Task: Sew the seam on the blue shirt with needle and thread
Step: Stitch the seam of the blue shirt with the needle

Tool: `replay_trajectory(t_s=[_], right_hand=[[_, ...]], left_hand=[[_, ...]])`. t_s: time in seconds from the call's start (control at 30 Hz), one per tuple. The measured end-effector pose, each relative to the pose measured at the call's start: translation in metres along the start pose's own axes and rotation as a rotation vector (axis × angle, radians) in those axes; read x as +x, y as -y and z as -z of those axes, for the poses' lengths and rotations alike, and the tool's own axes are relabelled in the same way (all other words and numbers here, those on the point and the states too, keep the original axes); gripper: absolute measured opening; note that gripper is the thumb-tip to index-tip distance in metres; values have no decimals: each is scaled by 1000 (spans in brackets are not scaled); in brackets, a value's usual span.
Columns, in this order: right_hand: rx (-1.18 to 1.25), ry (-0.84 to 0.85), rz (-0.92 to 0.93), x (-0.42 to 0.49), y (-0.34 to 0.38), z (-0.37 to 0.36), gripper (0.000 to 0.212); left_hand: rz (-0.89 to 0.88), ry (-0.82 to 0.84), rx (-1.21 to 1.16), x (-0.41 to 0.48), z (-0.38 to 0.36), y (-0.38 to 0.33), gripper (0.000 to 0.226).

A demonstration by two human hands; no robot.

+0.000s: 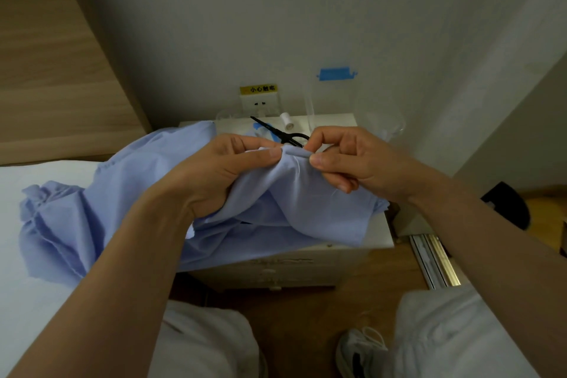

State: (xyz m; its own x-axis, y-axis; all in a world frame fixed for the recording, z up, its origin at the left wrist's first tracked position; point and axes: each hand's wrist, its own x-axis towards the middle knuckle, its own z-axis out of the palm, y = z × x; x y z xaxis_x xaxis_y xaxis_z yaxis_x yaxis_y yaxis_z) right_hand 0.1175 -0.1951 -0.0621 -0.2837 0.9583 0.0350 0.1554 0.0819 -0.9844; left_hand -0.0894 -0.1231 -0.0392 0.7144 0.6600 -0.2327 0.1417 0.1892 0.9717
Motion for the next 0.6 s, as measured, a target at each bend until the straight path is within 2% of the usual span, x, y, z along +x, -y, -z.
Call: replay_trajectory(t_s=[0.17,0.37,0.6], right_hand=[[24,-7,20,0,-1,-5,7],[-2,7,27,1,4,-5,9],[-24,-117,22,4,4,-15,22]], left_hand=[[17,-8,-75,1,-4,1,19],[4,-27,0,0,-4,3,25],[-7,-27,79,1,-10,2,17]])
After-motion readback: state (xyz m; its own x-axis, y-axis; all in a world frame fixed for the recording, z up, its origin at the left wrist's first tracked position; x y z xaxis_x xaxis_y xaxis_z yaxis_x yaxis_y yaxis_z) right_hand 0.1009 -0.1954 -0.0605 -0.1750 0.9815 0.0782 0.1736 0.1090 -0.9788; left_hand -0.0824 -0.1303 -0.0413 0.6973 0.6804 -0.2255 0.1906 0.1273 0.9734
